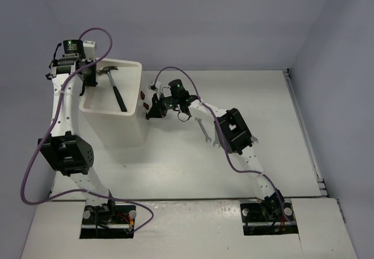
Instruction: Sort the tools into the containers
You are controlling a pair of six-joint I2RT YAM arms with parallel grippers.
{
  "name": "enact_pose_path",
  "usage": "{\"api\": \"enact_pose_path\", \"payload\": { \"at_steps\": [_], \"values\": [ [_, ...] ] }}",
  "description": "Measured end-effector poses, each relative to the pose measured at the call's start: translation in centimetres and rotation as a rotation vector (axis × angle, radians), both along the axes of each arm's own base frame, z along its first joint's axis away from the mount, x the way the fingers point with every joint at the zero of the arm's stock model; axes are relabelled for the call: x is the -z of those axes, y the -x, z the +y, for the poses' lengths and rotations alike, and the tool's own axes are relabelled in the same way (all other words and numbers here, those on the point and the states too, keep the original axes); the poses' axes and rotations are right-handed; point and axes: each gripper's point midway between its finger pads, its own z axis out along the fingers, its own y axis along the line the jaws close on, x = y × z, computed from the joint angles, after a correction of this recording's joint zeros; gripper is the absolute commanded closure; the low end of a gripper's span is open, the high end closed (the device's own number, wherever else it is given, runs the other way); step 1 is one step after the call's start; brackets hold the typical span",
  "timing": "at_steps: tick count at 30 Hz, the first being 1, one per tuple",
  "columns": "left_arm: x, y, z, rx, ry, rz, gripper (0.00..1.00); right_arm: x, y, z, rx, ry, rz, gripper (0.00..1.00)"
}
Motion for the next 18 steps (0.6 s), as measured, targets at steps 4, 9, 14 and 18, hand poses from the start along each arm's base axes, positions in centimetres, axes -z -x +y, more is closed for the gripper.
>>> {"api": "enact_pose_path", "payload": {
  "at_steps": [4, 9, 14, 18],
  "values": [
    [0.0, 0.0, 0.0, -0.001, 0.0, -0.002, 1.0, 0.2, -0.2, -0.3, 0.044, -0.006, 0.071, 0.72],
    [0.0, 0.0, 0.0, -0.004, 0.002, -0.003, 1.0, 2.3, 0.6, -1.6, 0.132, -0.026, 0.243, 0.51],
    [0.0, 0.0, 0.0, -0.005, 0.002, -0.003, 1.0, 2.5, 0.6, -2.8, 0.234, -0.118, 0.441, 0.42],
    [0.0, 0.0, 0.0, -0.006, 0.003, -0.003, 1.0, 0.3, -0.4, -2.8, 0.283, -0.214, 0.54, 0.39]
  ]
}}
